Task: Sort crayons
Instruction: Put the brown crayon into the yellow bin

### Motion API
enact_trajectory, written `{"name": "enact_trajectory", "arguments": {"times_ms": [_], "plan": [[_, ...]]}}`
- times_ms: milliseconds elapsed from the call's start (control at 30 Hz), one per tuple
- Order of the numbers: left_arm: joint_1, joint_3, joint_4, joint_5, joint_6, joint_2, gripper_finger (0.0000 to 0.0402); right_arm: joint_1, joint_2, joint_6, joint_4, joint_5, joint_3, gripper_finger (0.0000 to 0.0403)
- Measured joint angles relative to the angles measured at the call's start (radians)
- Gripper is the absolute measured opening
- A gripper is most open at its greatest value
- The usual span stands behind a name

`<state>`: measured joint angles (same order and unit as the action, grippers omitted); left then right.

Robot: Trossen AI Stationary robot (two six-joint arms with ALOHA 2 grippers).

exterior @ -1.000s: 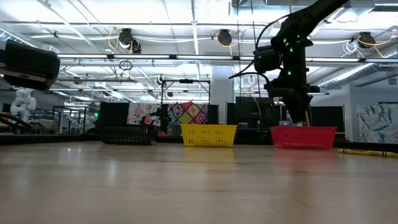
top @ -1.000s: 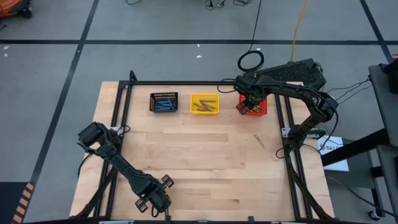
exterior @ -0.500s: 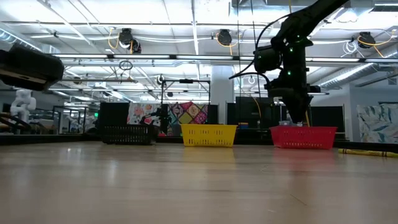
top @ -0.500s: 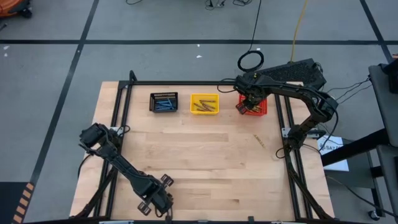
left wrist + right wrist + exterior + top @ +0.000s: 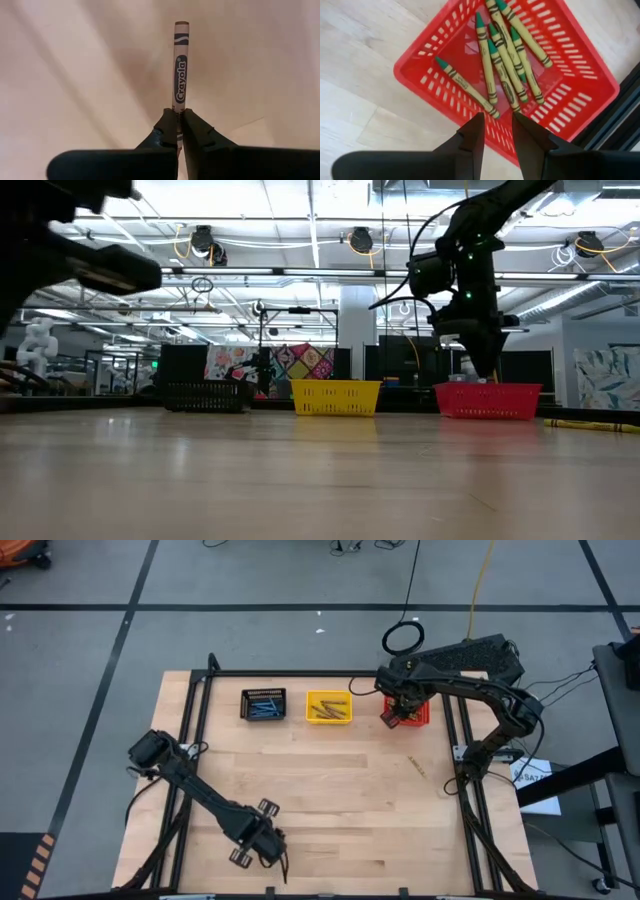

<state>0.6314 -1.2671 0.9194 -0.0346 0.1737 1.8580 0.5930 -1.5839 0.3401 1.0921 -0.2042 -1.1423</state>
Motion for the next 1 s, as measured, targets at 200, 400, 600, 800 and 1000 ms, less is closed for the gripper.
{"name": "enact_trajectory", "arguments": {"times_ms": [200, 400, 600, 800, 1000], "plan": [[-0.069, 0.000, 0.061, 0.074, -0.074, -0.047, 0.0000, -0.041, 0.008, 0.066, 0.032, 0.000, 0.000, 0.0086], [-0.148, -0.001, 0.074, 0.108, -0.158, -0.097, 0.0000, -0.102, 0.008, 0.096, 0.090, 0.000, 0.000, 0.0086], [-0.242, -0.001, 0.077, 0.142, -0.266, -0.129, 0.0000, -0.144, 0.029, 0.146, 0.095, 0.000, 0.000, 0.0086], [-0.359, -0.001, 0.063, 0.148, -0.370, -0.138, 0.0000, -0.173, 0.089, 0.146, 0.108, 0.001, 0.000, 0.0086], [-0.477, -0.001, 0.018, 0.153, -0.500, -0.138, 0.0000, -0.184, 0.190, 0.143, 0.163, 0.018, 0.000, 0.0086]]}}
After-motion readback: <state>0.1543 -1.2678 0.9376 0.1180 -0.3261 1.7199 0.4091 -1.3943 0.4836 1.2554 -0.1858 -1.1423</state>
